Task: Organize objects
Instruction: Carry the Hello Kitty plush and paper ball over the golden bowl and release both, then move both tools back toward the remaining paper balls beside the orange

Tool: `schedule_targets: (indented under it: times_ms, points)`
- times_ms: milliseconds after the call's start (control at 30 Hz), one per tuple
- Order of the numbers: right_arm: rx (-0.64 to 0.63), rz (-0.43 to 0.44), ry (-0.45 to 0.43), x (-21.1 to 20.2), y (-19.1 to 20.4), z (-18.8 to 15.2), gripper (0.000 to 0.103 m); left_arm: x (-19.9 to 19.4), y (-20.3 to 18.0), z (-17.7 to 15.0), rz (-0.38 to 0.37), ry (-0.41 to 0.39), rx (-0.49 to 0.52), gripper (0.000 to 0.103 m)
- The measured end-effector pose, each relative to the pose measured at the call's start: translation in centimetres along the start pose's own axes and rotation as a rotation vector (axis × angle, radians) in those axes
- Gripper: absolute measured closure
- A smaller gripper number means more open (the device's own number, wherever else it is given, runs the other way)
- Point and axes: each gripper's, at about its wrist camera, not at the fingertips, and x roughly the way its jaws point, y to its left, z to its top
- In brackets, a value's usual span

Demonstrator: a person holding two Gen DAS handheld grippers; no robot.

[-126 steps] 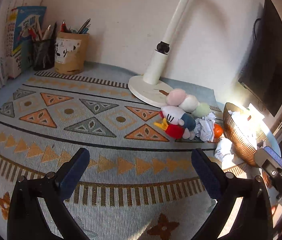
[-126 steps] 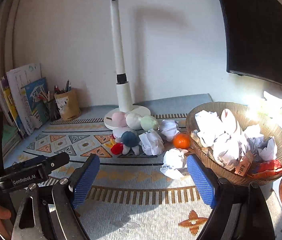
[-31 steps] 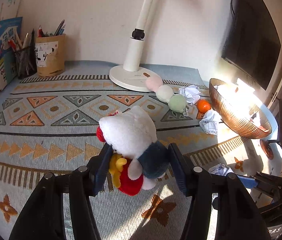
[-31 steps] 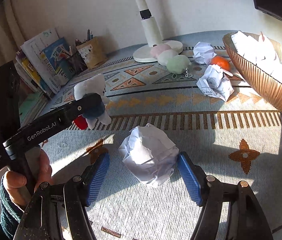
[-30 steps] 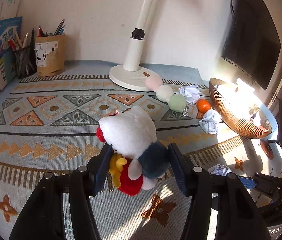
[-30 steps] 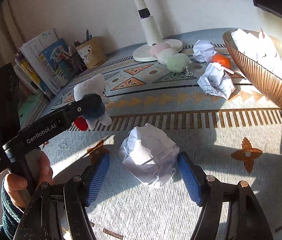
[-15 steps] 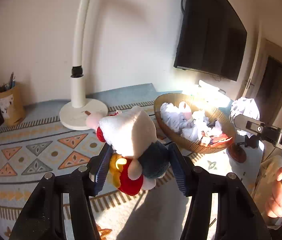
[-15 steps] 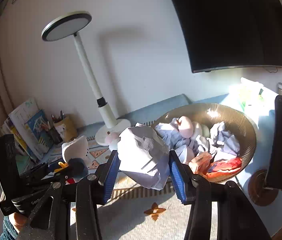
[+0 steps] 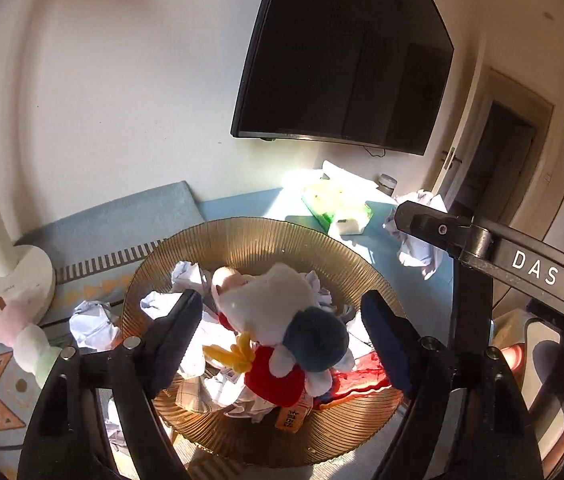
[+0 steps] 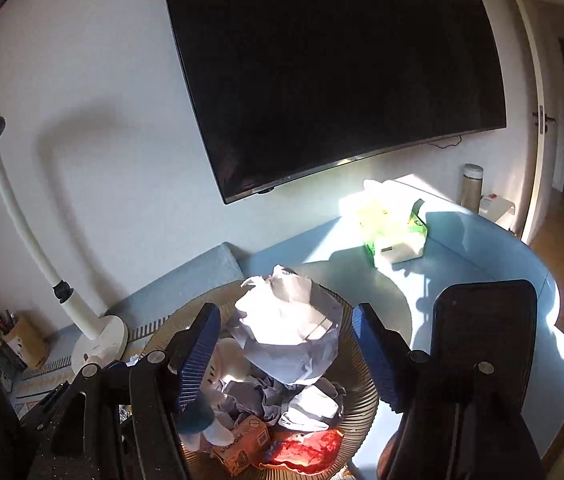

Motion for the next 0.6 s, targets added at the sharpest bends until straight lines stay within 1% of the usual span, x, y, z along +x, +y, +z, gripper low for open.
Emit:
schedule_targets:
  times_ms: [33,100,200,267,300,367,467,533,567,600]
  points:
    - [-0.012,-0.001,0.004,0.2,0.1,-0.1,0.036,0.2,0.2,-0.1,-0.019,0.004,-0.01,0.012]
    - [-0.04,0.023,0.01,0.2,0.2,-0.9,0.036,-0.3,0.6,-0.7,-0.038,0.013,-0.014,0.012]
    - [-0.089,0.013,0.003,-0.3,1.0,-2.5,0.036,-1.7,1.9,-1.9,-0.017,0.003,-0.039,0.011]
    - [-0.098,0.034,0.011,-0.8,1.6,-3.6,0.036,-2.9,3.3,-2.5,-0.012,0.016,-0.079,0.011]
    - [-0.098,0.058,0.012,-1.2,2.1,-4.1,0.036,-3.7,4.1,-2.9,-0.005,0.015,-0.097,0.011]
    - [-0.119,0.115,0.009,-2.5,3.6,-4.9,0.036,-5.9,5.4,-3.4,0.018,-0.011,-0.122,0.011]
    - [-0.188,0.205,-0.009,-4.4,6.8,-6.0,0.035,-10.2,7.4,-4.6,0.065,-0.083,-0.144,0.011]
    - [-0.224,0.281,0.004,-5.4,8.9,-7.2,0.035,-12.8,8.9,-6.0,0.136,-0.115,-0.163,0.011]
    - [-0.226,0.331,0.022,-5.6,9.8,-8.1,0.034,-13.5,9.9,-6.8,0.176,-0.118,-0.178,0.008]
    - [-0.213,0.384,0.046,-5.5,10.4,-9.4,0.034,-14.3,10.9,-7.9,0.215,-0.117,-0.203,0.001]
